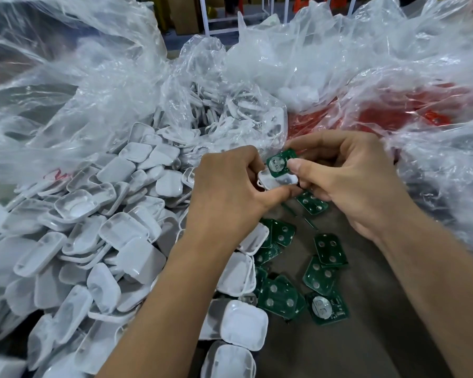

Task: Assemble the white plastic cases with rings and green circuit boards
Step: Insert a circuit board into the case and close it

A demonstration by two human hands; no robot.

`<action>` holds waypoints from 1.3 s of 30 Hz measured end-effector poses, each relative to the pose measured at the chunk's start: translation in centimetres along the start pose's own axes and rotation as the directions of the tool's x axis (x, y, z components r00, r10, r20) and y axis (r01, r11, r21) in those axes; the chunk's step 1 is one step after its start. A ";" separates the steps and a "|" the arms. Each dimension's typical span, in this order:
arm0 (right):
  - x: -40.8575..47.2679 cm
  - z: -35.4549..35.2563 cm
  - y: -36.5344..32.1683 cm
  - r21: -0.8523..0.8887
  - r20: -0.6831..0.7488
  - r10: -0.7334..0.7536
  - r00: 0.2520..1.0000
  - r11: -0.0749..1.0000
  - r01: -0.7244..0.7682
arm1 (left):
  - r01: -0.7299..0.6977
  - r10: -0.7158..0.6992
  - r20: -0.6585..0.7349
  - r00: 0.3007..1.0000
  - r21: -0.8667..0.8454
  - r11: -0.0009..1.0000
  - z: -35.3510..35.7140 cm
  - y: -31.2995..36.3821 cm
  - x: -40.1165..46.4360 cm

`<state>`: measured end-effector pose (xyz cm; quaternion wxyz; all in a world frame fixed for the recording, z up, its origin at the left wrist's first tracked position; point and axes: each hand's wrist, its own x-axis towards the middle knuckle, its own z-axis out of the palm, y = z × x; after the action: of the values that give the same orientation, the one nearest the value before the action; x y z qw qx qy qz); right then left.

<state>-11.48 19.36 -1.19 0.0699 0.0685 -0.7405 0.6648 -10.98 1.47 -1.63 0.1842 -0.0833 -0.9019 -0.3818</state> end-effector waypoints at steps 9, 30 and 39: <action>0.2 -0.4 0.2 -0.006 0.021 -0.014 1.000 1.000 0.014 | -0.040 0.040 -0.032 0.999 -0.001 0.999 -0.1 0.2 0.0; -0.4 0.1 -0.6 -0.105 0.042 -0.069 0.997 0.992 0.073 | -0.091 0.092 -0.056 0.994 0.010 0.996 -0.3 0.3 -0.1; -0.7 0.9 -0.5 -0.164 -0.032 -0.072 0.997 0.984 0.066 | -0.127 0.127 -0.055 0.990 -0.001 0.992 -0.3 0.7 -0.2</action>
<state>-10.68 18.39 -0.92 0.1123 0.0756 -0.7880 0.6006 -10.47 1.74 -1.04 0.2326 -0.1304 -0.8885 -0.3735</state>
